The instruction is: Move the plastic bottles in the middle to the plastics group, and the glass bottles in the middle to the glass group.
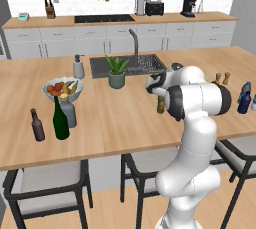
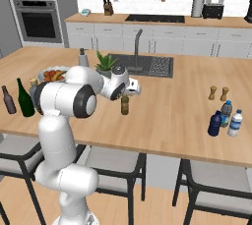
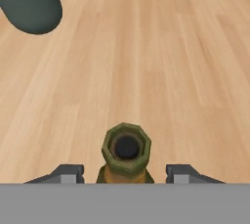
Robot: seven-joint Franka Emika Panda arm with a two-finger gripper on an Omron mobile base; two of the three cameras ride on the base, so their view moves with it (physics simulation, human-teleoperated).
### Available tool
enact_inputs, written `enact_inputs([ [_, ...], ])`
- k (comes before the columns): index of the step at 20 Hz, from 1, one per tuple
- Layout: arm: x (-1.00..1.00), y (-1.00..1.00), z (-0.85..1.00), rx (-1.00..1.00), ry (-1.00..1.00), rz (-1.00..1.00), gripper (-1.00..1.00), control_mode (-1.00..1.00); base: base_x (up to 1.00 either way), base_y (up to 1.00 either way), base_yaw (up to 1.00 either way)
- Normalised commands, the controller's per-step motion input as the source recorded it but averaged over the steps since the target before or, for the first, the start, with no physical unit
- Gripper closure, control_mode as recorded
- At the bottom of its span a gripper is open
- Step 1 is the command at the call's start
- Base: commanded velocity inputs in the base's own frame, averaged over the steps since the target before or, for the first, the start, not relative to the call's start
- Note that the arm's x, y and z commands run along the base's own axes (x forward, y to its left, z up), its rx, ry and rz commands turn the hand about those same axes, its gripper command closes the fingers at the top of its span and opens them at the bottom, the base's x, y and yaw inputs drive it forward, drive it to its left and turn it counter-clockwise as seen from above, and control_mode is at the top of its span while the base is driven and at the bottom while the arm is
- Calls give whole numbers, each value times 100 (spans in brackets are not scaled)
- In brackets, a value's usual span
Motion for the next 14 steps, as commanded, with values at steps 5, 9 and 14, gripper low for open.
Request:
enact_inputs([
  [5, 0, 0, 0, 0, 0, 0, 100, -100, 0, 0, 0],
  [9, 0, 0, 0, 0, 0, 0, 100, -100, 0, 0, 0],
  [14, -19, 0, 0, 0, -4, 0, 100, -100, 0, 0, 0],
])
